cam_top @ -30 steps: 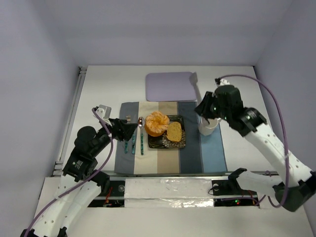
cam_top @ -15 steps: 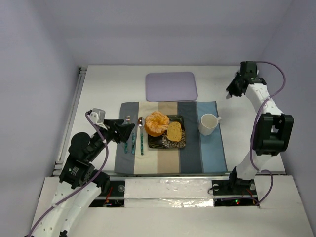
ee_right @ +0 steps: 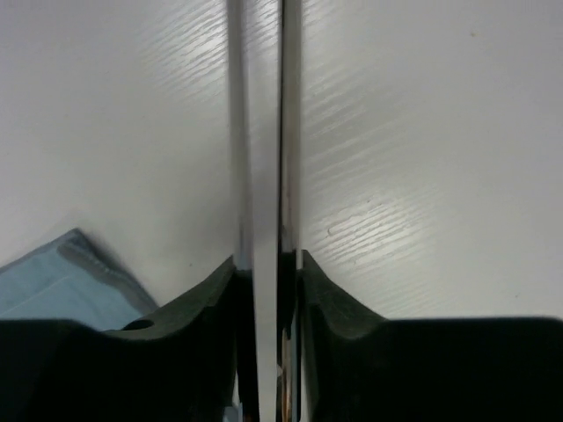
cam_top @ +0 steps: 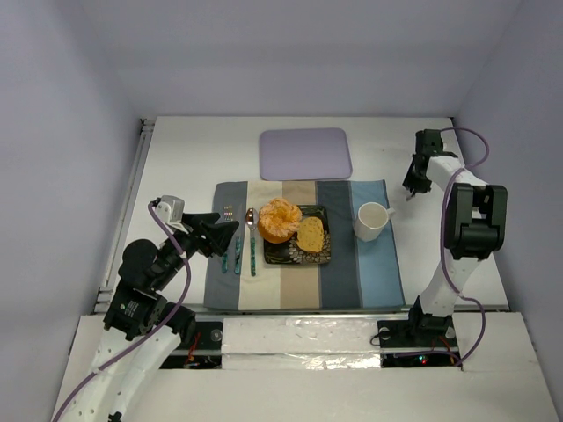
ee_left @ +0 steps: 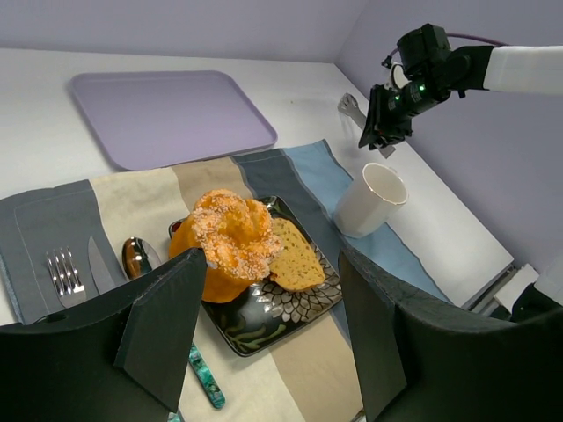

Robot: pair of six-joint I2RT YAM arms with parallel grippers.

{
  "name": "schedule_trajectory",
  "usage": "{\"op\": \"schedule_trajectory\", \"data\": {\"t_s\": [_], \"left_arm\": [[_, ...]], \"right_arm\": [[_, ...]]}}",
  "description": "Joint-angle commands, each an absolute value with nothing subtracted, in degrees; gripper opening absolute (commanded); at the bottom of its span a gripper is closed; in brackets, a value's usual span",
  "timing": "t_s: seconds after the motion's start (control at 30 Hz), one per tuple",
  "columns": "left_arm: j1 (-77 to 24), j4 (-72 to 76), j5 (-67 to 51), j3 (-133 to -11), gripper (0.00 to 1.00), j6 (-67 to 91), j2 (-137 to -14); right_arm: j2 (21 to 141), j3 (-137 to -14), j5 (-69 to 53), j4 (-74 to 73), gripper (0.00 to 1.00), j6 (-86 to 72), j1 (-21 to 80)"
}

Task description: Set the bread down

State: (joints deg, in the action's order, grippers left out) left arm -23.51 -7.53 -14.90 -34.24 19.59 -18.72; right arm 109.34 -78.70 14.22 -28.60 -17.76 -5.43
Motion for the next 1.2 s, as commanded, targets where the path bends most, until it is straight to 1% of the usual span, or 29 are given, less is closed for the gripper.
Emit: {"op": "schedule_trajectory", "data": {"t_s": [0.0, 0.07, 0.13, 0.2, 0.27, 0.3, 0.33, 0.37, 0.43, 0.5, 0.57, 0.67, 0.77, 0.8, 0.83, 0.87, 0.9, 0.93, 0.97, 1.0, 1.03, 1.07, 1.17], "left_arm": [[-23.29, -4.75, -15.73, -34.37, 0.59, 19.60, -18.54], [-23.29, -4.66, -15.82, -34.45, 0.59, 19.60, -18.63], [-23.29, -4.66, -15.65, -34.37, 0.59, 19.60, -18.72], [-22.76, -4.75, -15.73, -34.45, 0.59, 19.60, -19.07], [-22.76, -4.66, -15.73, -34.37, 0.59, 19.51, -19.16], [-22.76, -4.66, -15.82, -34.28, 0.59, 19.51, -19.25], [-22.76, -4.66, -15.82, -34.28, 0.59, 19.51, -19.42], [-22.76, -4.75, -15.82, -34.19, 0.59, 19.60, -19.60], [-22.76, -4.66, -16.00, -34.28, 0.59, 19.60, -19.69], [-22.76, -4.66, -15.82, -34.28, 0.59, 19.60, -19.86], [-22.76, -4.66, -15.82, -34.19, 0.59, 19.51, -20.13], [-22.76, -4.57, -15.91, -34.28, 0.60, 19.60, -20.39], [-22.76, -4.66, -15.47, -34.10, 0.61, 20.13, -20.57], [-22.76, -4.57, -15.29, -34.19, 0.62, 20.21, -20.65], [-22.76, -4.57, -15.12, -34.28, 0.63, 20.48, -20.74], [-22.76, -4.57, -14.68, -34.28, 0.63, 20.48, -20.83], [-22.76, -4.66, -14.24, -34.36, 0.63, 20.65, -20.92], [-22.76, -4.83, -13.98, -34.45, 0.64, 20.74, -20.92], [-22.76, -4.92, -13.63, -34.54, 0.64, 20.74, -21.00], [-22.76, -4.92, -13.28, -34.54, 0.64, 20.74, -20.92], [-22.76, -4.83, -13.01, -34.54, 0.64, 20.74, -20.92], [-22.76, -4.75, -12.66, -34.45, 0.64, 20.57, -20.92], [-22.76, -4.31, -12.83, -34.37, 0.65, 20.66, -21.01]], "right_arm": [[111.08, -79.53, 19.34, -24.17, 0.37, -14.41, -5.19], [113.19, -81.38, 19.51, -25.75, 0.43, -14.33, -5.19], [113.90, -81.56, 19.60, -25.49, 0.46, -13.98, -5.19], [114.69, -82.78, 19.51, -25.93, 0.59, -13.89, -5.19], [115.31, -83.67, 19.43, -26.80, 0.60, -14.06, -5.19], [115.23, -83.67, 19.42, -26.89, 0.65, -14.06, -5.19], [115.05, -83.85, 19.25, -26.63, 0.66, -14.06, -5.19], [114.96, -84.11, 18.99, -26.80, 0.70, -14.41, -5.19], [114.87, -85.42, 18.46, -27.86, 0.72, -15.29, -5.19], [112.86, -85.87, 17.32, -27.69, 0.77, -16.61, -5.19], [111.10, -87.26, 15.57, -27.60, 0.85, -18.18, -5.19], [107.33, -89.55, 13.81, -29.35, 0.87, -22.21, -5.19], [98.46, -87.02, 11.18, -25.33, 0.84, -28.09, -4.13], [95.65, -83.88, 10.21, -24.27, 0.82, -29.60, -3.26], [89.71, -81.67, 8.80, -20.86, 0.79, -31.01, -2.03], [86.43, -79.04, 4.35, -18.66, 0.76, -33.46, -1.50], [83.18, -73.45, 1.52, -16.54, 0.57, -34.70, -1.49], [76.79, -70.34, -1.64, -12.09, 0.39, -36.02, -0.71], [73.68, -67.44, -7.41, -9.78, 0.22, -38.65, 0.25], [70.26, -64.37, -9.82, -7.67, 0.09, -39.63, 0.96], [66.74, -58.25, -11.58, -2.77, 0.00, -40.42, 2.10], [59.92, -55.49, -14.39, -0.81, 0.00, -41.73, 4.37], [52.84, -48.79, -19.84, 1.58, 0.00, -42.89, 7.64]]}}
